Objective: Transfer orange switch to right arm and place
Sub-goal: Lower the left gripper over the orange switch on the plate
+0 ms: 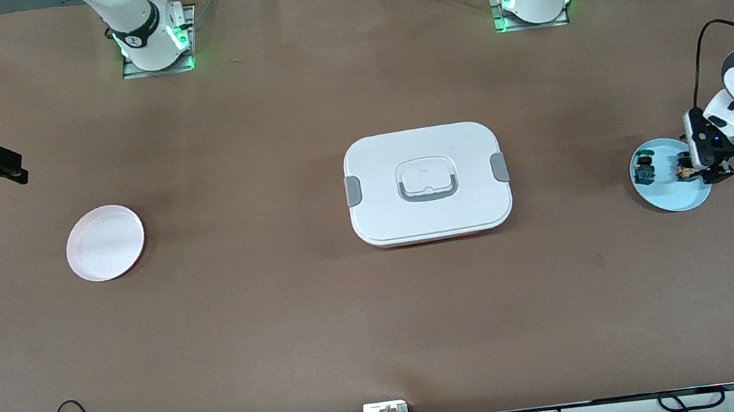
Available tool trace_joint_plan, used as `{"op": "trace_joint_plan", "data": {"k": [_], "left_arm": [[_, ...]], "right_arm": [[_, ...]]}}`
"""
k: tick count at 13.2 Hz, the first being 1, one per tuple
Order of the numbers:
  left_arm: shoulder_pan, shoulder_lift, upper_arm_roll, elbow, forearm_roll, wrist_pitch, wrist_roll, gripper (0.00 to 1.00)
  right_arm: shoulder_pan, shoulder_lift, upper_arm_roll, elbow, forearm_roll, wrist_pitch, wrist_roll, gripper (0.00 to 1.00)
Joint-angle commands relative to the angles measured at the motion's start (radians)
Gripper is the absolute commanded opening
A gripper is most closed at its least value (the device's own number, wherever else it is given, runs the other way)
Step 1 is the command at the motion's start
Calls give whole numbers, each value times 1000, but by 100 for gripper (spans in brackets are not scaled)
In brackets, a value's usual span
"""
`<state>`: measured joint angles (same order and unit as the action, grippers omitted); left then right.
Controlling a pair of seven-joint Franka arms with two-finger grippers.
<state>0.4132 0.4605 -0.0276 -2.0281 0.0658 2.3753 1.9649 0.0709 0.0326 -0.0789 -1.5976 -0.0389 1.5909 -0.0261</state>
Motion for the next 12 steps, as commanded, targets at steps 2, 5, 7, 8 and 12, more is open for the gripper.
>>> {"op": "trace_joint_plan", "data": {"k": [2, 5, 7, 8, 12], "left_arm": [[7, 52, -9, 40, 12, 25, 89, 100], [10, 59, -11, 48, 11, 27, 98, 100], [13, 73, -11, 57, 9, 27, 100, 100], [15, 78, -11, 66, 9, 25, 100, 100], [18, 81, -11, 69, 2, 25, 126, 100]], "right_arm": [[-9, 7, 1, 18, 7, -14, -9, 100], [-3, 10, 2, 19, 7, -15, -11, 100], [-5, 9, 2, 19, 7, -14, -12, 100], [-6, 7, 1, 21, 5, -15, -12, 100], [-6, 6, 1, 21, 5, -15, -12, 100]]}}
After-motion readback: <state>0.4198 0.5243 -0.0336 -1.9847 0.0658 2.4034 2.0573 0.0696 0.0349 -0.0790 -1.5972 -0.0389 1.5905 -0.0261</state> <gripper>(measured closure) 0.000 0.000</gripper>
